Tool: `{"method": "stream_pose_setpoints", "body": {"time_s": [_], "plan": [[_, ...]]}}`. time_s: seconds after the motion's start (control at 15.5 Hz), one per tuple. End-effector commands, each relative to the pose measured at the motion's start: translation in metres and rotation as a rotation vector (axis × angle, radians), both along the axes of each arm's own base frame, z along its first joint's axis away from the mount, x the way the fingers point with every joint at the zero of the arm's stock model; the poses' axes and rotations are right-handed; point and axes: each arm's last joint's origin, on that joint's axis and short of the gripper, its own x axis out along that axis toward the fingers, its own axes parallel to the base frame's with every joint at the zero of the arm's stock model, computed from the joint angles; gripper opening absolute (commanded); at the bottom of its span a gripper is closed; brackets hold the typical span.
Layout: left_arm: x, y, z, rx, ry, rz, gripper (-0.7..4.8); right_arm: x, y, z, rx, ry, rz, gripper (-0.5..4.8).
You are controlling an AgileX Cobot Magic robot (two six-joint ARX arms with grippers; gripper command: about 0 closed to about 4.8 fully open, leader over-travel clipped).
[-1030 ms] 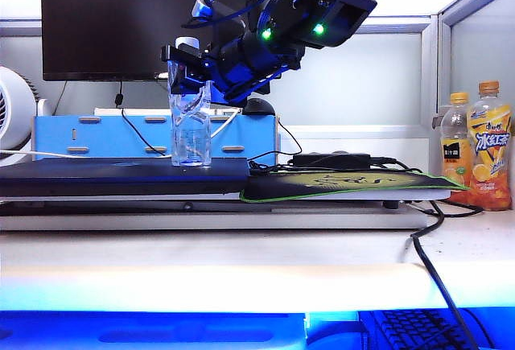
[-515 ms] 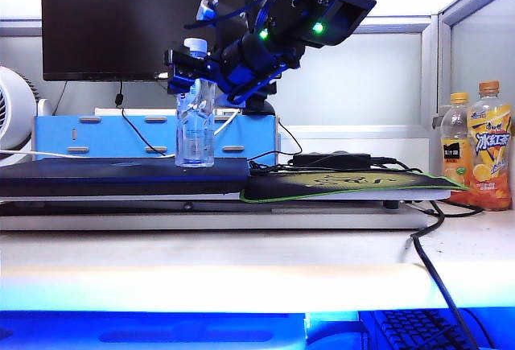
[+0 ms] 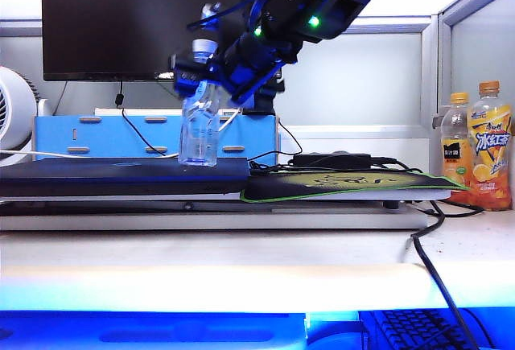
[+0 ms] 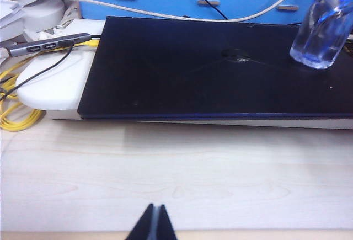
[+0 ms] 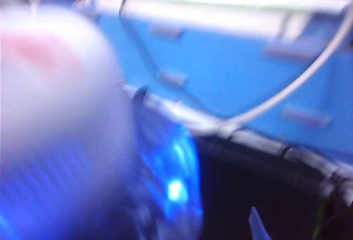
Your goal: Pick up the mineral water bottle and place it on the laptop.
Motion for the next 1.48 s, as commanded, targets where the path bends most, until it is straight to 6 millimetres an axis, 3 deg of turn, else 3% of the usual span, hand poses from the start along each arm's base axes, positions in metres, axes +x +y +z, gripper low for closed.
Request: {"method": "stream_pose_setpoints", "body": {"time_s": [0.06,0.26,0.45,0.84,1.29,1.42,1.48], "plan": [[0.0,0.0,0.001,0.001,-0.008,-0.002,-0.02,0.0,0.001,0.025,0.119,-0.165,-0.002,4.79],[0.0,0.0,0.001,0.001,-0.008,-0.003,-0.02,-0.004,0.005,0.033,0.24,-0.178,0.048,4.79],[0.0,0.0,0.001,0.001,-0.008,-0.003,-0.02,-0.009,0.01,0.036,0.236,-0.217,0.22,4.79],[0.0,0.0,0.001,0.001,-0.008,-0.003,-0.02,-0.009,0.01,0.036,0.234,-0.214,0.261,4.79],[0.0,0.0,0.001,0.001,-0.008,-0.003,-0.02,0.009,-0.017,0.038,0.222,-0.247,0.236,4.79],[0.0,0.0,0.001,0.001,-0.008,-0.003,-0.02,0.008,-0.019,0.045,0.241,-0.252,0.255,4.79],[0.0,0.0,0.001,0.001,-0.008,-0.003,-0.02,0.003,-0.022,0.06,0.26,-0.29,0.271,4.79]]}}
